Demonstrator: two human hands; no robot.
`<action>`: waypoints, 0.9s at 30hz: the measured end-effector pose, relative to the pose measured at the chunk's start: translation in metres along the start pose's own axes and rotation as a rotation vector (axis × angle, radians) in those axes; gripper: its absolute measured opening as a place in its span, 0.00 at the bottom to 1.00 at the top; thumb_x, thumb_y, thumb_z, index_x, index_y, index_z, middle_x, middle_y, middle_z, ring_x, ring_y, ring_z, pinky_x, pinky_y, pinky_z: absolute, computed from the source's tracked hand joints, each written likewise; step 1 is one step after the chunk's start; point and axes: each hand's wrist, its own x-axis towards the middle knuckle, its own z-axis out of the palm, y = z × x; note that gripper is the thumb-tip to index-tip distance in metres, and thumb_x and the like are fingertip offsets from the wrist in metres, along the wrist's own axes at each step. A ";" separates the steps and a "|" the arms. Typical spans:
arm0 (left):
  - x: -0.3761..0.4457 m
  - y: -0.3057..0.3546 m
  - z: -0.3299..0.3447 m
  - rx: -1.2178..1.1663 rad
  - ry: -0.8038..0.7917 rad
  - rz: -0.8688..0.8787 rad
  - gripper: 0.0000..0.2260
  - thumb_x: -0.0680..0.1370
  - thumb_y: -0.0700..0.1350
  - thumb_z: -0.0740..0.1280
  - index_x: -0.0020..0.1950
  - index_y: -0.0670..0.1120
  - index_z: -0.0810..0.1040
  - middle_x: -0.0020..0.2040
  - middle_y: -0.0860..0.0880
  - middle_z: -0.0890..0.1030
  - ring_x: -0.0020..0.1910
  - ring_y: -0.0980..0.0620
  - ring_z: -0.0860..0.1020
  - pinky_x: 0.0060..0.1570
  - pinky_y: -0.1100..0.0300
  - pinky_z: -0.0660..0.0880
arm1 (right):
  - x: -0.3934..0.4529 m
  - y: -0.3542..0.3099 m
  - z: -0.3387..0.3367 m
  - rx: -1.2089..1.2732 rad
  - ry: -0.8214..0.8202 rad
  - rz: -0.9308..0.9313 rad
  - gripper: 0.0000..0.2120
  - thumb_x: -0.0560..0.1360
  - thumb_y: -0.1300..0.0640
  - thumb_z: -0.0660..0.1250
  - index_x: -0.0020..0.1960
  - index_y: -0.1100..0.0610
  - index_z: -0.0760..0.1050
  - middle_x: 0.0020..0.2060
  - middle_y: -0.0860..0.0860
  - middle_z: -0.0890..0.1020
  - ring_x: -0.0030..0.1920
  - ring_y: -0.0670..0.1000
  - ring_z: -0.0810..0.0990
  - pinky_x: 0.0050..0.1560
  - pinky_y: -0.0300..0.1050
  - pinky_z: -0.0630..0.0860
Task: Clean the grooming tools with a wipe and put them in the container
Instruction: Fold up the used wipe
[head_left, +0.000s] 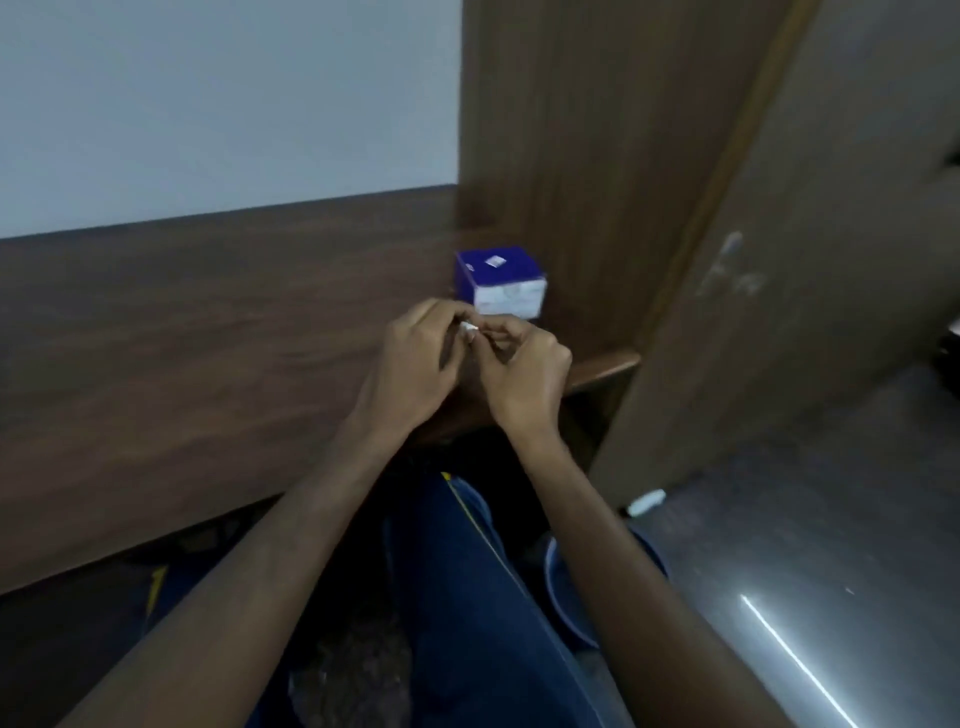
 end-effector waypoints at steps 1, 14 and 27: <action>-0.001 0.015 0.011 0.016 -0.005 0.031 0.11 0.79 0.34 0.69 0.61 0.41 0.83 0.56 0.43 0.84 0.56 0.46 0.81 0.59 0.58 0.75 | -0.008 0.004 -0.017 0.009 0.049 -0.010 0.05 0.78 0.58 0.76 0.53 0.54 0.88 0.42 0.45 0.89 0.43 0.39 0.87 0.49 0.37 0.82; -0.122 0.100 0.224 0.155 -0.781 0.059 0.31 0.86 0.49 0.63 0.86 0.41 0.57 0.85 0.44 0.61 0.85 0.44 0.58 0.83 0.48 0.58 | -0.133 0.230 -0.162 -0.507 0.061 0.387 0.10 0.77 0.57 0.78 0.41 0.60 0.83 0.33 0.54 0.86 0.34 0.54 0.85 0.37 0.40 0.66; -0.172 0.066 0.305 0.285 -1.142 0.005 0.36 0.87 0.52 0.63 0.87 0.42 0.48 0.88 0.45 0.52 0.87 0.45 0.50 0.85 0.48 0.51 | -0.181 0.359 -0.145 -0.561 -0.184 0.691 0.12 0.81 0.61 0.72 0.63 0.62 0.85 0.56 0.57 0.88 0.54 0.57 0.87 0.60 0.50 0.80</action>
